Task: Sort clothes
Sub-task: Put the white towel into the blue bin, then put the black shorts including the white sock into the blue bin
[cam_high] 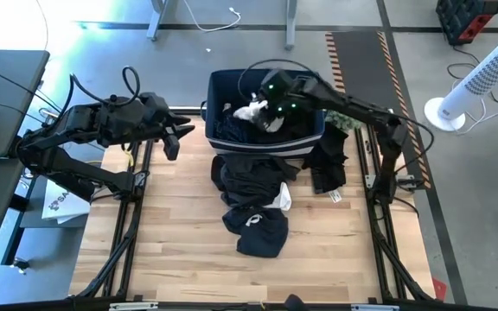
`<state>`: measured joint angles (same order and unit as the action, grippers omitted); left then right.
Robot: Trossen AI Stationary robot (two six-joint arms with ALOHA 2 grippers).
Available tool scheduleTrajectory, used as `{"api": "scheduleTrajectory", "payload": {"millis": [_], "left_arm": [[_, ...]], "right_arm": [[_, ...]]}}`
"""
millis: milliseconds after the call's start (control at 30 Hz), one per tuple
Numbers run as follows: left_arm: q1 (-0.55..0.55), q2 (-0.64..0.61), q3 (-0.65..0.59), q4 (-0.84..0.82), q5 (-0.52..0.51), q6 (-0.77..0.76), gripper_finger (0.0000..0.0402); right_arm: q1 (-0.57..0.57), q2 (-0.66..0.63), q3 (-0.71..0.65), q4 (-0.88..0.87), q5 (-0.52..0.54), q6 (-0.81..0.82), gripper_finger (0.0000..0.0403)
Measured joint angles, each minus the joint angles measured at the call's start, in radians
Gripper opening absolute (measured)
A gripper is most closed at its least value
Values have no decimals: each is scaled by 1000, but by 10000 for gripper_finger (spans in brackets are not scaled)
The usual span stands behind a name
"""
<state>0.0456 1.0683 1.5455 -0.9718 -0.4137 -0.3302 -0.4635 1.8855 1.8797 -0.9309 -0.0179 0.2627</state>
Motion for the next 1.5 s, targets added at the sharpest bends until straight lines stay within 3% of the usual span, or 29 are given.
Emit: {"api": "scheduleTrajectory", "payload": {"millis": [133,267,400,567,767,1033,1267,1400,1500], "left_arm": [[0,0,0,-1,-41,-67,126],[0,0,0,-2,-42,-95,126],[0,0,0,-2,-52,-102,126],[1,0,0,-3,-108,-100,126],[0,0,0,-4,-180,-52,126],[1,0,0,-3,-225,-25,126],[1,0,0,-3,-201,-25,126],[1,0,0,-3,-143,-25,126],[0,0,0,-4,-117,-25,126]], "right_arm": [[-11,24,27,-50,-60,-17,190],[-32,13,131,-107,-194,-9,240],[-39,12,299,-212,-219,-17,252],[14,-5,478,-384,-191,-149,254],[270,-221,174,-387,-102,-205,254],[545,-479,-513,-108,-42,205,254],[547,-507,-946,286,-44,646,254],[519,-436,-1083,562,32,782,251],[487,-329,-1137,716,2,884,231]]}}
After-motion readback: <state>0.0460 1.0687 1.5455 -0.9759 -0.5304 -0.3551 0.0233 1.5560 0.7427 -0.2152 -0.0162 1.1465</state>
